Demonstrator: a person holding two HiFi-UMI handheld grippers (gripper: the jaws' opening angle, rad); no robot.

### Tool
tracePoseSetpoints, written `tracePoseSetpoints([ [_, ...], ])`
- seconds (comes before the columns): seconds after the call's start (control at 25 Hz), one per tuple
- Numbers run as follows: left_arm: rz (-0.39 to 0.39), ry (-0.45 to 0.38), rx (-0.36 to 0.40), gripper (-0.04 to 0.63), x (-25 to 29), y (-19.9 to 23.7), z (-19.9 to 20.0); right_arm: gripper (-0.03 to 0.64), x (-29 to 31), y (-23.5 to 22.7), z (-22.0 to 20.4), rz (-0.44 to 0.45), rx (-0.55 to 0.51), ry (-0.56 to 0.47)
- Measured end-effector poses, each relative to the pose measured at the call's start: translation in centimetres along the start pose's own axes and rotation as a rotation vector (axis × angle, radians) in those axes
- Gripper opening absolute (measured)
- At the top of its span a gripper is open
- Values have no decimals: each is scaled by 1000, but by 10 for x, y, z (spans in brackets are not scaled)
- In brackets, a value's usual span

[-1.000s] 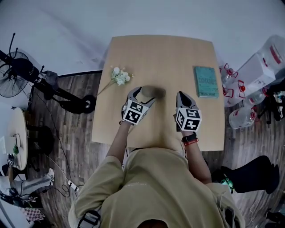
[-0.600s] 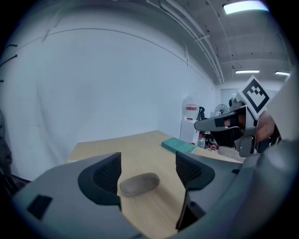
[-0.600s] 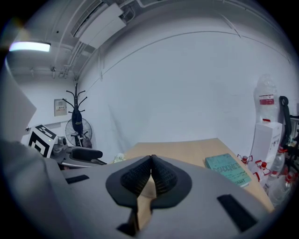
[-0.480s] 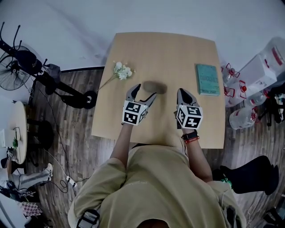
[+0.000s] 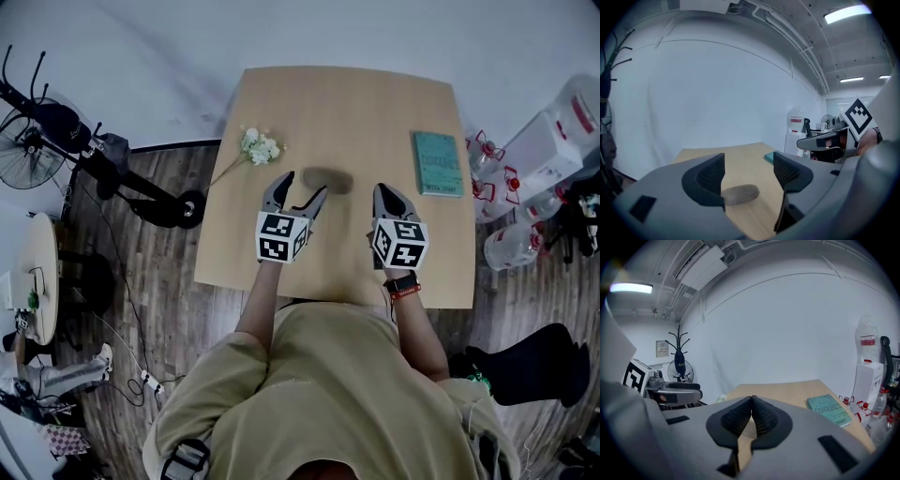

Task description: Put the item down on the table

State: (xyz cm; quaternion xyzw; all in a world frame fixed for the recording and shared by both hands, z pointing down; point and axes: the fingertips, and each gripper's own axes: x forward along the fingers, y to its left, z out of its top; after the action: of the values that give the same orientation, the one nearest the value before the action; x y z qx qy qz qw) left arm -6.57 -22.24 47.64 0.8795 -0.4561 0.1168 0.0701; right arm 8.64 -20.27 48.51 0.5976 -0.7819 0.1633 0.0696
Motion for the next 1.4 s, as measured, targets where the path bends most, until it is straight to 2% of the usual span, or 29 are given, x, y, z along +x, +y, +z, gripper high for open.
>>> tracePoseSetpoints([
  [0.12, 32, -37, 8, 241, -4, 4, 8, 14, 1, 4, 2, 4, -2, -7],
  [0.68, 105, -79, 9, 69, -16, 15, 18, 14, 2, 12, 12, 6, -24, -30],
  [0.84, 110, -80, 7, 38, -16, 15, 21, 14, 4, 13, 12, 9, -26, -30],
  [0.96, 121, -68, -26, 25, -15, 18, 18, 14, 5, 13, 13, 12, -25, -31],
  [1.12, 123, -59, -76, 23, -13, 23, 15, 14, 6, 12, 16, 17, -36, -46],
  [1.4, 101, -68, -80, 23, -10, 25, 19, 14, 8, 12, 21, 18, -37, -66],
])
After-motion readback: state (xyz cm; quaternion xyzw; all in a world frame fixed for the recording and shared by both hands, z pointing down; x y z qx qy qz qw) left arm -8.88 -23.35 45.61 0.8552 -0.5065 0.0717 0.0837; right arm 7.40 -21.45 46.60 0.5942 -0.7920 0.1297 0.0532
